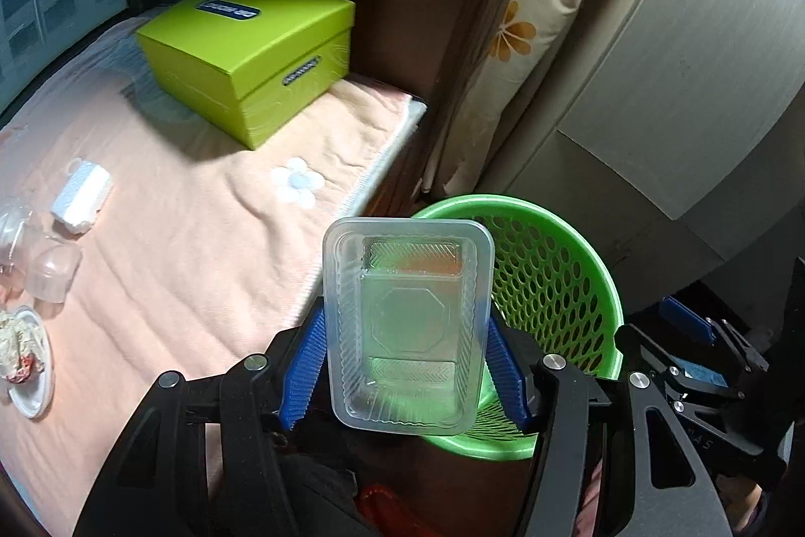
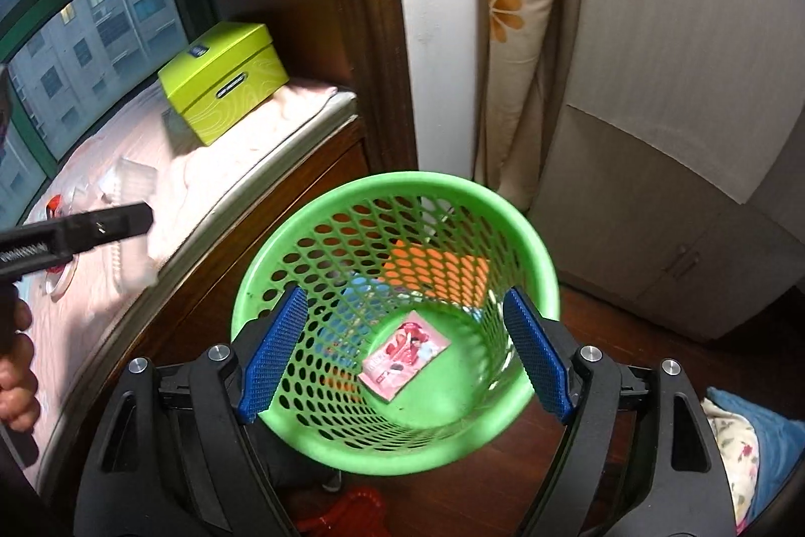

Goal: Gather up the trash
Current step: 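Drop the wrapper into the green basket with the right tool while the left tool drops the clear box in, then return both tools to the bench toward the tissue and round tub, then grasp the crumpled tissue with the right tool while the left tool grasps the round tub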

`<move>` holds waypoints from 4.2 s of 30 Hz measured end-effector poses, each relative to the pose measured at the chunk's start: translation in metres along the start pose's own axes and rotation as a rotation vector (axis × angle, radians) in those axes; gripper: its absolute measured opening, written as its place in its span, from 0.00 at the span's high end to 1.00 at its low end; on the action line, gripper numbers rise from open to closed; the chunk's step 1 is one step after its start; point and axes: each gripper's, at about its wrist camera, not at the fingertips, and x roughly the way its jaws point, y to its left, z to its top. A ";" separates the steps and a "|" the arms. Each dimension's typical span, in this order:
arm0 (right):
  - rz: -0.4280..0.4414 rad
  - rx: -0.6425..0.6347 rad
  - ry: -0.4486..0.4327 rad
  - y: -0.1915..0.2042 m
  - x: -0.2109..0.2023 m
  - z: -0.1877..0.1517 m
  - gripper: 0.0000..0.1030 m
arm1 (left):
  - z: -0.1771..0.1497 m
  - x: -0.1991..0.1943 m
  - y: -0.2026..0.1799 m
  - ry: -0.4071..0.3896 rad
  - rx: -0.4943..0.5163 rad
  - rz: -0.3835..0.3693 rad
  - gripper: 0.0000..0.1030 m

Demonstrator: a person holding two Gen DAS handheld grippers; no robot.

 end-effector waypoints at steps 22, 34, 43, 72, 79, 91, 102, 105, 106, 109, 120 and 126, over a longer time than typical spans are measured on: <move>0.037 0.008 -0.009 0.004 -0.008 -0.006 0.21 | -0.015 0.000 -0.005 0.009 -0.004 0.022 0.25; 0.178 -0.094 -0.001 0.097 0.000 0.008 0.21 | -0.034 -0.085 0.117 -0.123 -0.179 0.234 0.25; 0.316 -0.217 0.012 0.192 0.010 0.018 0.21 | -0.068 -0.141 0.216 -0.165 -0.357 0.372 0.25; 0.590 -0.526 0.116 0.410 0.072 0.009 0.29 | -0.124 -0.187 0.346 -0.182 -0.601 0.467 0.25; 0.585 -0.542 0.162 0.423 0.093 0.007 0.41 | -0.120 -0.181 0.354 -0.168 -0.598 0.453 0.24; 0.624 -0.476 0.129 0.395 0.072 0.018 0.55 | -0.102 -0.149 0.352 -0.130 -0.527 0.425 0.16; 0.583 -0.396 0.057 0.338 0.041 0.033 0.55 | -0.073 -0.106 0.351 -0.067 -0.409 0.411 0.15; 0.561 -0.359 0.052 0.320 0.039 0.034 0.55 | -0.068 -0.097 0.352 -0.054 -0.384 0.405 0.15; 0.552 -0.350 0.050 0.314 0.038 0.034 0.55 | -0.068 -0.094 0.352 -0.047 -0.381 0.404 0.15; 0.521 -0.329 0.046 0.296 0.038 0.035 0.55 | -0.066 -0.088 0.356 -0.043 -0.386 0.397 0.15; 0.418 -0.254 0.033 0.236 0.031 0.031 0.55 | -0.069 -0.084 0.355 -0.056 -0.407 0.364 0.35; 0.369 -0.206 0.020 0.203 0.027 0.028 0.55 | -0.072 -0.109 0.336 -0.097 -0.392 0.400 0.35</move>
